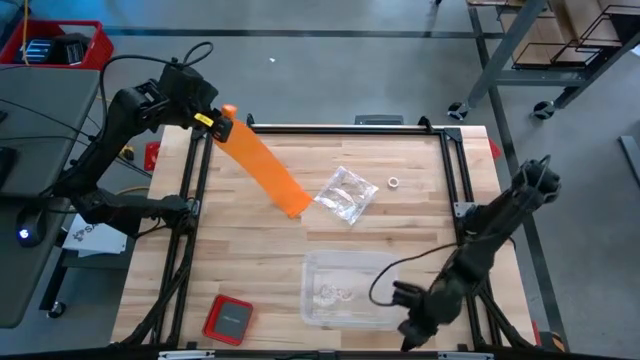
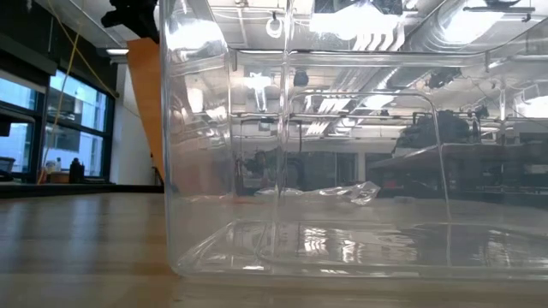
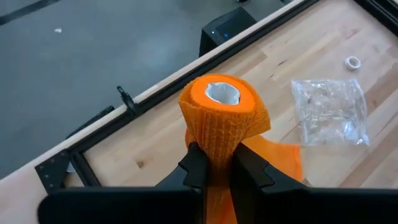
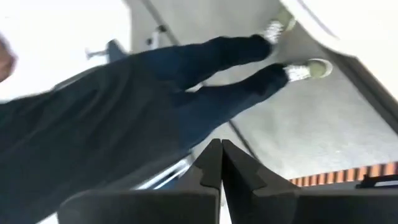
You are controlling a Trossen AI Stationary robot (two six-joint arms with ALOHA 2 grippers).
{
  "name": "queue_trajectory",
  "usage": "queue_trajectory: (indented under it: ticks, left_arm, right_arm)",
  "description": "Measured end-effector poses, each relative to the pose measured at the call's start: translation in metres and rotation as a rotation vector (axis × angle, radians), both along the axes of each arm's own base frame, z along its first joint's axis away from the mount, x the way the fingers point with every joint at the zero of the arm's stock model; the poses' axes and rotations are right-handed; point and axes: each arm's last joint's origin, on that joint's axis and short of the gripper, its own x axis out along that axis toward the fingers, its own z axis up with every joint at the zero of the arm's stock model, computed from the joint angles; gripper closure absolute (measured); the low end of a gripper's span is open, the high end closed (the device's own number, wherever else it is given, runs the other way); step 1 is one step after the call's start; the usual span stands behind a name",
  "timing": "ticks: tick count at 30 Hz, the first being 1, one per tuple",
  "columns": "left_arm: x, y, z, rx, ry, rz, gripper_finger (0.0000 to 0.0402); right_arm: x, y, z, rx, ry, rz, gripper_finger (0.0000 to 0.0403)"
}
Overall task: Roll bandage
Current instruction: Roll the orange bandage
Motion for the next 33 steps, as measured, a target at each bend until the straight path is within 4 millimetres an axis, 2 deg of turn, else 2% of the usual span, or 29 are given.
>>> queue_trajectory:
  ticks: [6,10,14,19,28,33]
  left_arm:
    - [0.0,0.0,0.0,-0.013,-0.012,0.018,0.0373]
    - [-0.002,-0.003,-0.001,-0.037,-0.009,0.029,0.0373]
    - [-0.011,-0.014,0.003,-0.058,-0.043,0.011,0.0373]
    - [-0.032,-0.036,0.014,-0.019,-0.128,0.045,0.0373]
    - [-0.063,-0.067,0.032,0.117,-0.304,0.13,0.0373]
    - [-0.081,-0.087,0.063,0.249,-0.495,0.138,0.0373]
  right_arm:
    - [0.031,0.019,-0.046,-0.091,0.148,-0.102,0.0403]
    - [0.046,0.018,-0.054,-0.158,0.119,-0.213,0.0403]
    - [0.052,0.006,-0.054,-0.256,0.113,-0.242,0.0403]
    - [0.067,-0.024,-0.054,-0.417,0.061,-0.276,0.0403]
    - [0.116,-0.1,-0.052,-0.571,-0.051,-0.373,0.0403]
    - [0.132,-0.142,-0.05,-0.635,-0.07,-0.48,0.0403]
